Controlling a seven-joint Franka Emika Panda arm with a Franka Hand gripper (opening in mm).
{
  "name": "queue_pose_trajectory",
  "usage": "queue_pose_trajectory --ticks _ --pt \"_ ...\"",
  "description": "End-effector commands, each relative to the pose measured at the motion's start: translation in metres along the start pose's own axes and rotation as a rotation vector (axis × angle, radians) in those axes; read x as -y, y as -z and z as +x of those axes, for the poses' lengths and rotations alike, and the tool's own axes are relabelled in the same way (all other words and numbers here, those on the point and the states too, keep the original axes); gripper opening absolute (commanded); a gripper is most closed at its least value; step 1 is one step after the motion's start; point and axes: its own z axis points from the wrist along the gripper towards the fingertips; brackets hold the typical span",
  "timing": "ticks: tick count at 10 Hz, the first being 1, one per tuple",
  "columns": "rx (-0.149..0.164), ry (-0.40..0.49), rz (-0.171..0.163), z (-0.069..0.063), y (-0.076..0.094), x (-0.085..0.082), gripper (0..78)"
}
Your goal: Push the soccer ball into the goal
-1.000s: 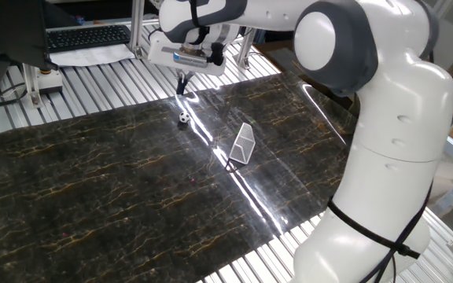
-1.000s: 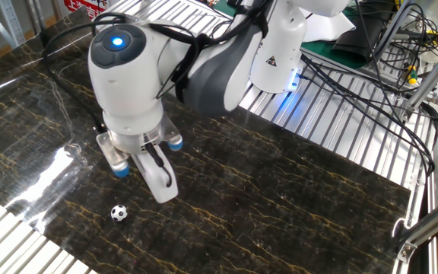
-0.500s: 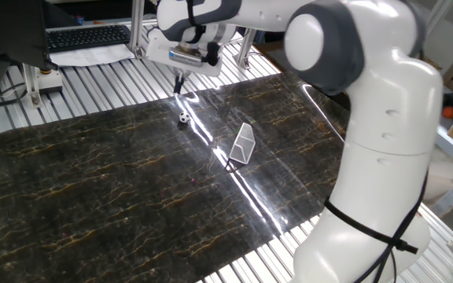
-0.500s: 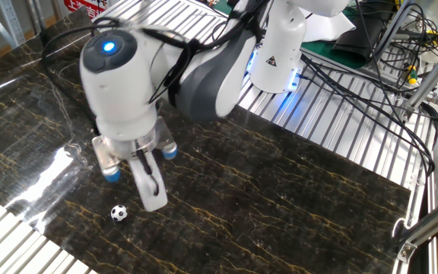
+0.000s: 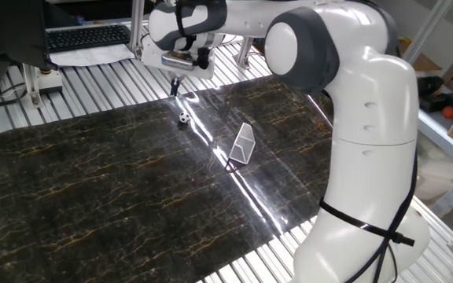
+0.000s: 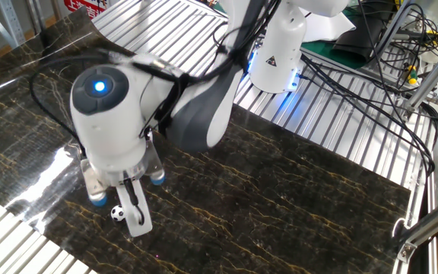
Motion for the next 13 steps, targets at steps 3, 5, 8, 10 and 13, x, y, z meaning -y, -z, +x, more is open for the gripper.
queue_pose_trajectory --ticks 3,5,8,10,13 --pt "-0.056 0.139 0.01 -0.002 0.002 0.0 0.0" --pt "-0.084 0.177 -0.023 -0.002 0.002 0.0 0.0" --pt "-0.018 0.119 -0.02 -0.012 -0.033 -0.008 0.0" --pt "-0.027 0.058 -0.015 -0.016 -0.05 -0.009 0.0" --pt "-0.033 -0.039 0.006 -0.025 -0.052 -0.012 0.0"
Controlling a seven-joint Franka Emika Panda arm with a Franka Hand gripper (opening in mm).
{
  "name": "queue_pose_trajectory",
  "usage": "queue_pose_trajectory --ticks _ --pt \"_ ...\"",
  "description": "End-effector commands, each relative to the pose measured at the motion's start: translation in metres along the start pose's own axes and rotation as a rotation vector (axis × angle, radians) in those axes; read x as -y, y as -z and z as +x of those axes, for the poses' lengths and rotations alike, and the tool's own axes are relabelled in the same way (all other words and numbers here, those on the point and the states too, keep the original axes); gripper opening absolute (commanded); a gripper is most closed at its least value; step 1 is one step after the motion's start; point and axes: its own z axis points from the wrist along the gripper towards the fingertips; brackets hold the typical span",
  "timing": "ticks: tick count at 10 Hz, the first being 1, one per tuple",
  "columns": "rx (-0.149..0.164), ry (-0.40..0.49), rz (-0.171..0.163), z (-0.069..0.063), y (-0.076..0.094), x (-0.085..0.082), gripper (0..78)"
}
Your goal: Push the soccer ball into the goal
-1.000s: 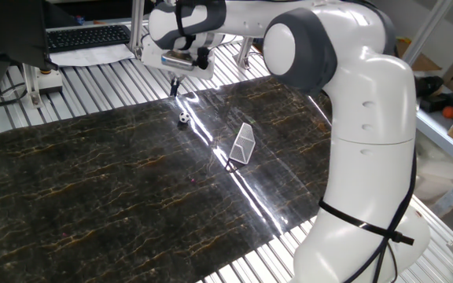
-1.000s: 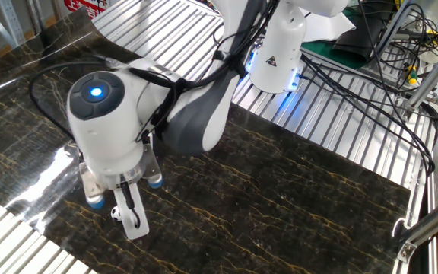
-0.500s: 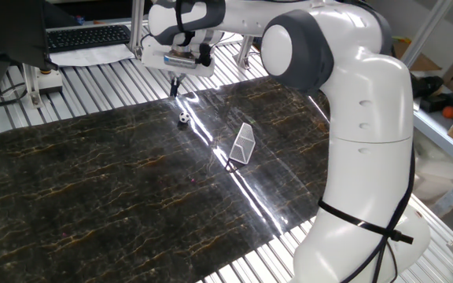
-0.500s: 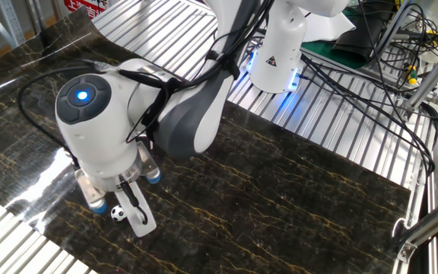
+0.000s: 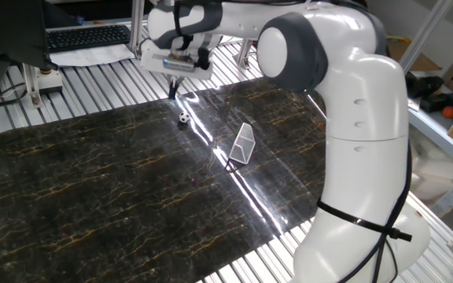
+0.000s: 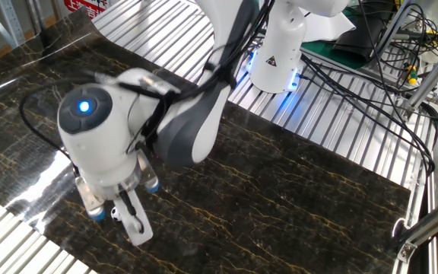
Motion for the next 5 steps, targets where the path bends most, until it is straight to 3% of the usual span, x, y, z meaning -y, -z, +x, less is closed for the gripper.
queue_pose_trajectory --ticks 1,5 --pt "0.013 -0.152 0.015 -0.018 -0.021 -0.004 0.0" --pt "0.03 -0.19 0.018 -0.027 -0.032 -0.002 0.0"
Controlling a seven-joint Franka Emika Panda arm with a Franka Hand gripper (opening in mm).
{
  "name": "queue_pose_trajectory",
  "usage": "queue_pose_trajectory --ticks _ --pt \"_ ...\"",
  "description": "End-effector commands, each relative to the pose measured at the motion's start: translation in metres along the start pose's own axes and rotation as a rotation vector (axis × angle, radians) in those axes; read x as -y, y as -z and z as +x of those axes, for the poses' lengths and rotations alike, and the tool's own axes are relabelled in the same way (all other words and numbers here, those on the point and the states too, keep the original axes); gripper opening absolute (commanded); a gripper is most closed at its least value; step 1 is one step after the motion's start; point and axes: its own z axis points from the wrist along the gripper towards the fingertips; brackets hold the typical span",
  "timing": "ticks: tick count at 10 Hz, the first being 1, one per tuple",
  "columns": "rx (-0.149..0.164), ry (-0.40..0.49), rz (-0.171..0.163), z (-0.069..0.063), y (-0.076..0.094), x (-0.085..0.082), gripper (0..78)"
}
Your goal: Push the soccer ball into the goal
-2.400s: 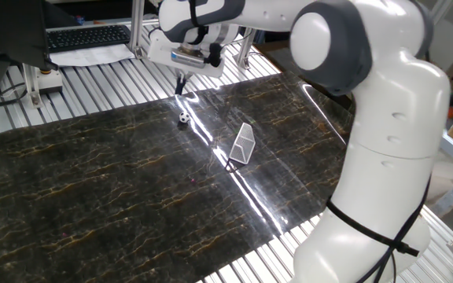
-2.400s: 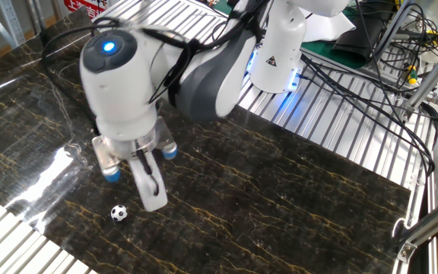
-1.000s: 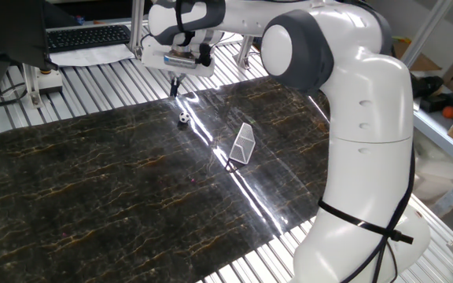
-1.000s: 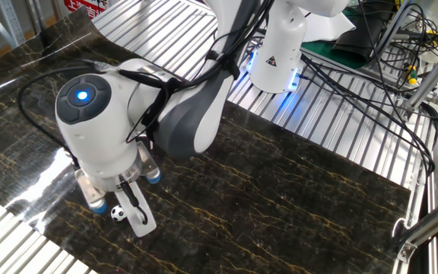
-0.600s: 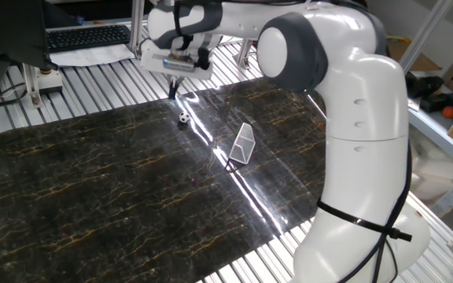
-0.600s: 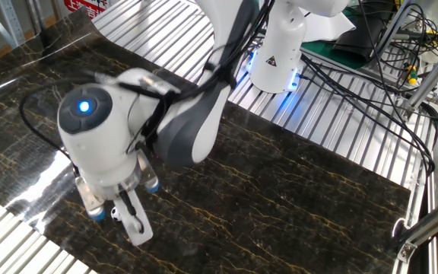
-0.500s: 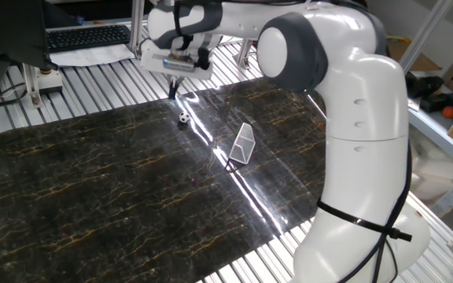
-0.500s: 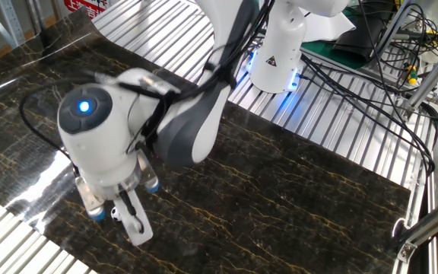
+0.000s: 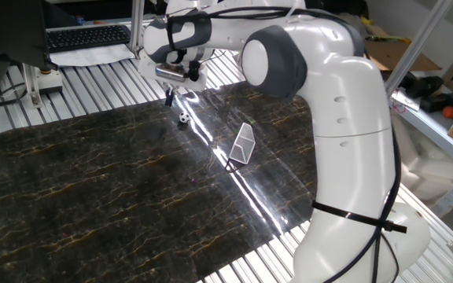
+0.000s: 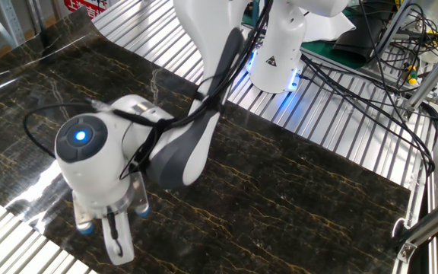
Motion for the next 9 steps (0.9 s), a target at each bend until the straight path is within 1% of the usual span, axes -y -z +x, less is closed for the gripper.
queue_pose_trajectory --ticks 1,3,4,5,6,7,8,9 --pt "0.021 -0.044 0.008 -0.0157 -0.008 -0.0001 0.0" --pt "0.024 -0.052 0.01 -0.019 -0.009 0.0016 0.0" --pt "0.017 -0.045 0.007 -0.019 -0.009 0.0016 0.0" --pt "-0.001 0.002 0.018 -0.019 -0.009 0.0016 0.0" --pt "-0.041 0.045 0.017 -0.019 -0.009 0.0016 0.0" --pt "-0.055 0.027 0.005 -0.019 -0.009 0.0016 0.0" --pt "-0.046 -0.017 0.002 -0.019 -0.009 0.0016 0.0" --pt "-0.027 -0.069 -0.002 -0.019 -0.009 0.0016 0.0"
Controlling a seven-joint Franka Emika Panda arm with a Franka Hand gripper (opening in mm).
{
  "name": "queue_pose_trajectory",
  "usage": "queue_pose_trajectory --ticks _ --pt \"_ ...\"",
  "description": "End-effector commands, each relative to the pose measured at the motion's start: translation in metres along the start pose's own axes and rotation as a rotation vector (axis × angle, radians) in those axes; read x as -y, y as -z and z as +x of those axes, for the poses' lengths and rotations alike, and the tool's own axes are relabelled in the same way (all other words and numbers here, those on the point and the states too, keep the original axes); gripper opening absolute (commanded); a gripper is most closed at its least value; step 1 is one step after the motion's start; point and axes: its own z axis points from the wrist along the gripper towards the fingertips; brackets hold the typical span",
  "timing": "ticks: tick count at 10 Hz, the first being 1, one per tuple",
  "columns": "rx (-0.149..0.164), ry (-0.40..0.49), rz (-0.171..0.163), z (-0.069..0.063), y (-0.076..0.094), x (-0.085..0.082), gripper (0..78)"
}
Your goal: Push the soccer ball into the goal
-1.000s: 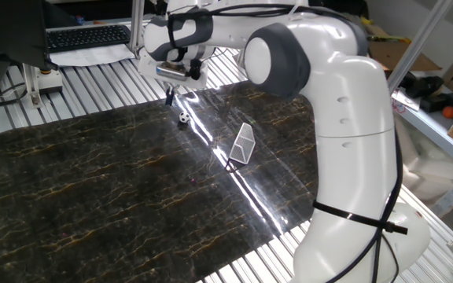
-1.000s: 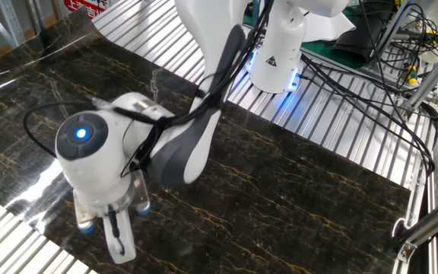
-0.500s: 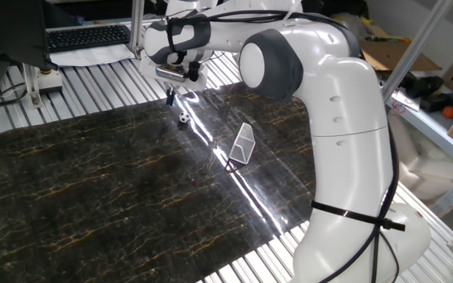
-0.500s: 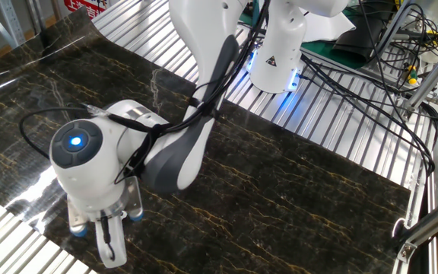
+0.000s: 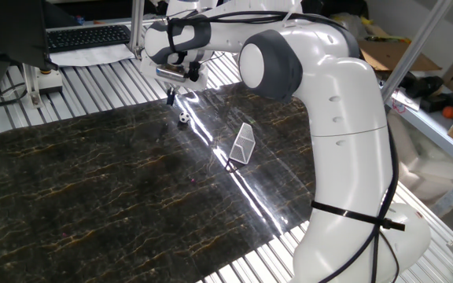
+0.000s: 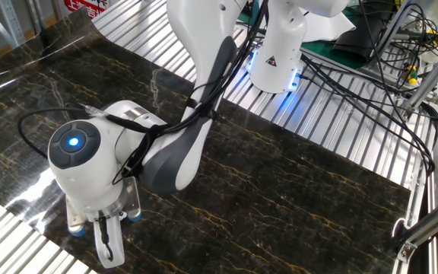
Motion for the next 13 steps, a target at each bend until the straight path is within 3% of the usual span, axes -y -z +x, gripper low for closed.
queue_pose_trajectory --ticks 1,2,6,7,13 --pt "-0.023 -0.049 -0.007 -0.003 -0.002 0.0 0.0" --pt "-0.008 -0.073 -0.011 -0.008 -0.011 0.002 0.0" --pt "-0.021 -0.121 0.002 -0.008 -0.012 0.002 0.0" --pt "-0.026 -0.145 0.031 -0.007 -0.01 0.003 0.0" --pt "-0.002 -0.159 0.02 -0.008 -0.022 0.003 0.0"
